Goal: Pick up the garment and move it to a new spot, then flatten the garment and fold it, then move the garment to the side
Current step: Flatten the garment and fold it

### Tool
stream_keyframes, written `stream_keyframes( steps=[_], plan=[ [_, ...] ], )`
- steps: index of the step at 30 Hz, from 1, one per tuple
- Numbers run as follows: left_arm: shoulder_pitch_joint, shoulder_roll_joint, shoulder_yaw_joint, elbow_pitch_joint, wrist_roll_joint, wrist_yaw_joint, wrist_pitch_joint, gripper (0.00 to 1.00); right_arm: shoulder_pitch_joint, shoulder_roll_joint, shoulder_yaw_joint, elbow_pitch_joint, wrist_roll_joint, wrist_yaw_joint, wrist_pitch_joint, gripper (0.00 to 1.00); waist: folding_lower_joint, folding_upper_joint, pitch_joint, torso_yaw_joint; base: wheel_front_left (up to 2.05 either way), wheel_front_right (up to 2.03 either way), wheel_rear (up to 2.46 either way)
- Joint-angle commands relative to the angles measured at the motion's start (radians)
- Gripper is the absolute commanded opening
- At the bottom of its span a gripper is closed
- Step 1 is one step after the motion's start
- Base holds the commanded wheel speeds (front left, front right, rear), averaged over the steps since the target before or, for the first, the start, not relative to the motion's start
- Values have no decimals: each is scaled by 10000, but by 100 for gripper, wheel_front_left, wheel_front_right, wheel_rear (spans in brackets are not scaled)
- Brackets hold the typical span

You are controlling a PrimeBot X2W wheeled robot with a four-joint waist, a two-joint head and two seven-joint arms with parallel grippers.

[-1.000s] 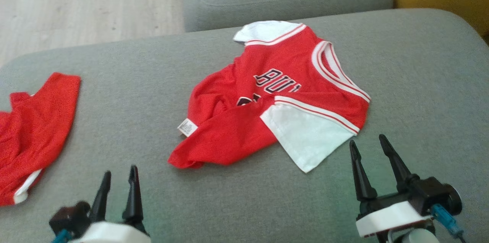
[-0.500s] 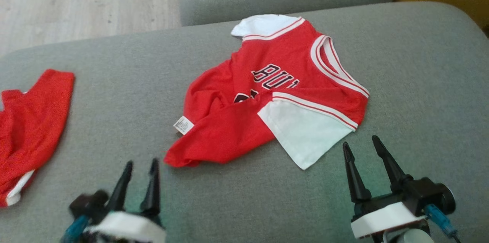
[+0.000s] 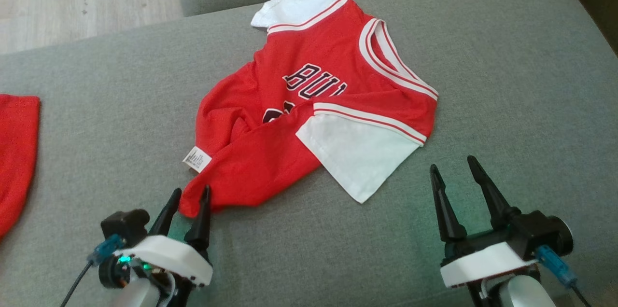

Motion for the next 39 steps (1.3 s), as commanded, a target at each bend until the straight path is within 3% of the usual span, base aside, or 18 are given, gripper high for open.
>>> stream_keyframes(
  steps=[1,5,6,8,9,13,21,24,28,29,30,31,39],
  plan=[
    [-451,282,366,-120,-61,-58,-19,100,-359,-39,214,-339,86,75,-109,100,-2,0,33,-38,0,0,0],
    [-526,261,203,147,-366,-230,153,100,-391,-39,197,-338,109,75,-109,100,-2,0,78,-34,0,0,0],
    [-567,276,118,192,-398,-261,217,79,-414,-39,205,-335,120,75,-109,100,-2,0,87,-26,0,0,0],
    [-648,280,-4,220,-453,-303,197,2,-453,-39,218,-331,141,75,-109,100,-2,0,93,7,0,0,0],
    [-693,286,-77,179,-460,-321,136,0,-462,-39,217,-328,152,75,-109,100,-2,0,86,30,0,0,0],
    [-860,635,-565,-363,139,-357,-484,0,-412,-39,206,-320,172,75,-109,100,-2,0,19,145,0,0,0],
    [381,2076,-2723,-2908,3052,-282,-902,0,29,-39,-42,-350,294,75,-109,100,-2,0,-268,680,0,0,0],
    [985,2403,-3256,-3047,3638,-153,-920,0,95,-39,-49,-355,300,75,-109,100,-2,0,-335,945,0,0,0],
    [1496,2294,-3564,-2550,3853,88,-1050,0,141,-39,-19,-342,215,75,-109,100,-2,0,-419,1363,0,0,0],
    [1576,2245,-3617,-2338,3869,134,-1064,14,145,-39,3,-325,173,75,-109,100,-2,0,-451,1445,0,0,0],
    [1642,2192,-3635,-2124,3858,192,-1079,48,147,-39,18,-309,137,75,-109,100,-2,0,-488,1516,0,0,0],
    [1728,2117,-3560,-1900,3755,306,-1099,100,153,-39,11,-294,120,75,-109,100,-2,0,-539,1578,0,0,0],
    [2237,2007,-2606,-1138,2745,975,-1220,100,218,-39,-7,-283,67,75,-109,100,-2,0,-703,1711,0,0,0]
  ],
)
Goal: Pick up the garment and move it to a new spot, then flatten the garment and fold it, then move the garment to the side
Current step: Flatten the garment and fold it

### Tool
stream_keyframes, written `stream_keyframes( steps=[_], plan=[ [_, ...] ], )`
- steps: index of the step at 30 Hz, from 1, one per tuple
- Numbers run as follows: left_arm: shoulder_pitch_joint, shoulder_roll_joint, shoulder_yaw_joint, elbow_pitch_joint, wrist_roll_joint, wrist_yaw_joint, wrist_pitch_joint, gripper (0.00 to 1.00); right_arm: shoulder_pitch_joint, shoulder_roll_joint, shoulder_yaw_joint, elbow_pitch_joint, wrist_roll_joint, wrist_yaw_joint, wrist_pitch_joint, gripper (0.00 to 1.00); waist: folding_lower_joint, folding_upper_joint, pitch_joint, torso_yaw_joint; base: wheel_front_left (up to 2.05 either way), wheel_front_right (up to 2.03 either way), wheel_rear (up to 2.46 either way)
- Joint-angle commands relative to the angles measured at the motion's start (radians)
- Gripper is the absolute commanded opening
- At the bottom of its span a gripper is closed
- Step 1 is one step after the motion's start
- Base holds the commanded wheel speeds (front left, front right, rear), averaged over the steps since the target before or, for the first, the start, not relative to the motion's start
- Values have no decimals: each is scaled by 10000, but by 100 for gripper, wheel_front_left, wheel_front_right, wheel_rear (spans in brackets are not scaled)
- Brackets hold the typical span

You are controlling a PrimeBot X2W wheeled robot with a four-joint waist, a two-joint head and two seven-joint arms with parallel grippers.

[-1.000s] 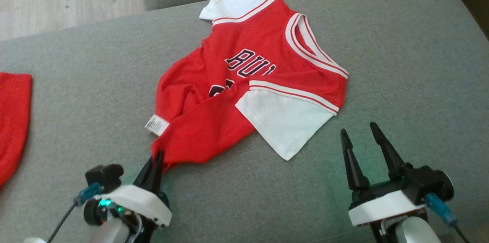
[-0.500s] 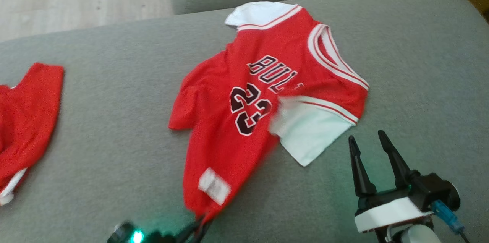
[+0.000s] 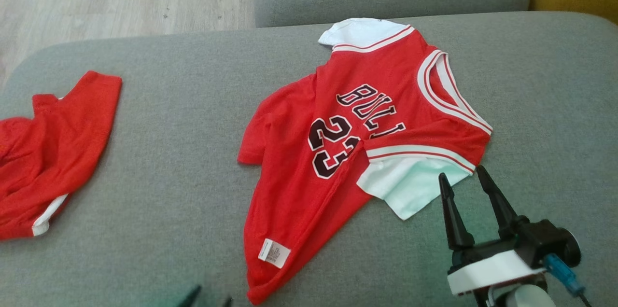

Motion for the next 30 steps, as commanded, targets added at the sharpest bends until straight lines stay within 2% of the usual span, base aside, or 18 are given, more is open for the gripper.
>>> stream_keyframes(
  steps=[1,5,8,12,17,21,26,30],
  plan=[
    [-279,98,673,-392,-191,192,-219,100,-74,-41,233,-298,-87,75,-109,100,1,0,-6,7,0,0,0],
    [-630,-120,1179,-1489,-181,405,-360,100,-65,-41,246,-319,-112,75,-109,100,1,0,63,-43,0,0,0],
    [-1379,-476,890,-2412,273,138,-380,100,-245,-41,350,-372,-157,75,-109,100,1,0,176,-402,0,0,0],
    [-2419,-987,223,-2422,704,-375,-55,100,-539,-41,395,-524,-175,75,-109,100,1,0,457,-1061,0,0,0],
    [-3769,-1707,-574,-1801,1001,-908,467,100,-837,-41,362,-788,-111,75,-109,100,1,0,931,-2091,0,0,0],
    [-4619,-2134,-1138,-1034,916,-1153,728,100,-960,-41,378,-902,14,75,-109,100,1,0,1319,-2945,0,0,0],
    [-5215,-2265,-1583,172,605,-1246,870,100,-1011,-41,468,-986,237,75,-109,100,1,0,1639,-3830,0,0,0],
    [-5376,-2197,-1714,1100,366,-1261,945,100,-988,-41,460,-1026,362,75,-109,100,1,0,1768,-4240,0,0,0]
  ],
)
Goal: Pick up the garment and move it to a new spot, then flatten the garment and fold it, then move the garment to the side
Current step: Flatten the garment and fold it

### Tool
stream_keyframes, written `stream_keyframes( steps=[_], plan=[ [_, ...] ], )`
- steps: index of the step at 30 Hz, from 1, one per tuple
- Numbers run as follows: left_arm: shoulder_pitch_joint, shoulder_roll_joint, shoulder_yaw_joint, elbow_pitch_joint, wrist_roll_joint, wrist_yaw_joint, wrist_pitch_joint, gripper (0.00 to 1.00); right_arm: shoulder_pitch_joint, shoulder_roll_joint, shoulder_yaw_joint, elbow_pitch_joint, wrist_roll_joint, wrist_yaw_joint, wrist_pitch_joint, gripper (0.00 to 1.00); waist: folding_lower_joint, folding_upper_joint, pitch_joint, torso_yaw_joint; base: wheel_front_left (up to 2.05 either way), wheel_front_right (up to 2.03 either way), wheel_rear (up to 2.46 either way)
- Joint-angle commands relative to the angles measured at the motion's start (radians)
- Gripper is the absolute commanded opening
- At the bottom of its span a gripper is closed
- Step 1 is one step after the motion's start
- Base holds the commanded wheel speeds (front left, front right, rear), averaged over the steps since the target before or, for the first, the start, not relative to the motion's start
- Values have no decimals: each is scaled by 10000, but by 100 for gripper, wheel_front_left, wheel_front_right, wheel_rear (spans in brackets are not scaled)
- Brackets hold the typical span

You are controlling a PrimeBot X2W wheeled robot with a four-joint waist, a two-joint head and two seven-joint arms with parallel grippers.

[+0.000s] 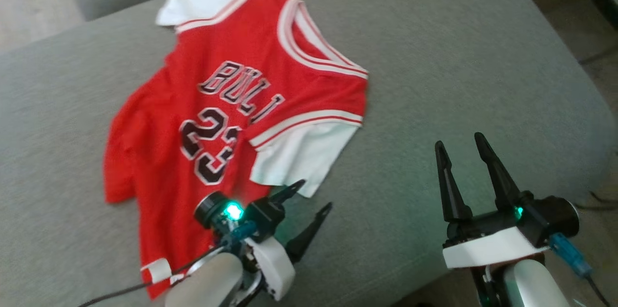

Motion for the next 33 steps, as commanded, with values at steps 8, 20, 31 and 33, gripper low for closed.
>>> stream_keyframes(
  steps=[8,20,31,33],
  plan=[
    [-788,126,135,1441,137,280,147,100,-355,-41,279,-387,259,75,-109,100,-1,0,314,-660,0,0,0],
    [-1162,-575,90,2124,-263,244,292,0,-386,-41,413,-249,330,75,-109,100,-1,0,56,-844,0,0,0],
    [-911,-1457,-716,-397,-2431,-51,661,100,-307,-41,503,-126,297,75,-109,100,-1,0,-275,-890,0,0,0],
    [-752,-1483,-919,-893,-3125,-54,724,100,-277,-41,455,-118,274,75,-109,100,-1,0,-311,-809,0,0,0]
  ],
)
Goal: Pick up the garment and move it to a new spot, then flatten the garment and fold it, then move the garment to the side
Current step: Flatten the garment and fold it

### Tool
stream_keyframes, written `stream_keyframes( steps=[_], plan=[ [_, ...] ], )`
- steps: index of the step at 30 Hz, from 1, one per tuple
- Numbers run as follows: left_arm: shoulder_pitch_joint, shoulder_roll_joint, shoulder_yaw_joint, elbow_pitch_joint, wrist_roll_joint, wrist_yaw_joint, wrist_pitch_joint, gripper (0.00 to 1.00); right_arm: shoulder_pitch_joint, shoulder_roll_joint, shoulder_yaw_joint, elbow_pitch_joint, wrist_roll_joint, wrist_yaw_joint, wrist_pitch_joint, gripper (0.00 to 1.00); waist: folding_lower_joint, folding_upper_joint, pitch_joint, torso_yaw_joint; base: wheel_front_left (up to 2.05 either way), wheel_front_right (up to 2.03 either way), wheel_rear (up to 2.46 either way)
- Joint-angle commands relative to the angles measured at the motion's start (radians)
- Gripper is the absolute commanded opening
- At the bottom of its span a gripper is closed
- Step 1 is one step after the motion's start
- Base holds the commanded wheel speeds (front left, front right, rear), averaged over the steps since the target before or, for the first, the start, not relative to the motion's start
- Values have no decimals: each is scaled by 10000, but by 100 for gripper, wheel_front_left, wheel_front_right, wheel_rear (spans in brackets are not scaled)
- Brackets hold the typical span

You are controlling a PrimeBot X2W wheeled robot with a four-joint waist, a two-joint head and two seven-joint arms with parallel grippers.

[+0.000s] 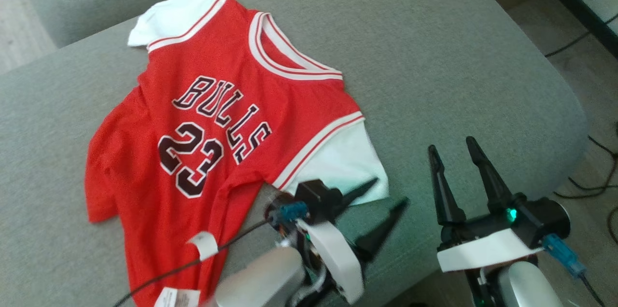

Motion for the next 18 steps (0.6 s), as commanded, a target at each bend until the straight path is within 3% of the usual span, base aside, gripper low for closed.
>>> stream_keyframes(
  steps=[1,7,18],
  plan=[
    [-77,-79,160,-482,-254,-55,-50,100,-256,-43,157,-287,-11,75,-109,100,0,0,-26,100,0,0,0],
    [-61,171,774,-1399,-907,118,-918,100,-172,-43,-65,-351,-282,75,-109,100,0,0,-353,818,0,0,0],
    [1708,2189,3037,-2431,-274,2279,-2117,100,197,-43,-674,-292,-1135,75,-109,100,0,0,-1541,2952,0,0,0]
  ],
)
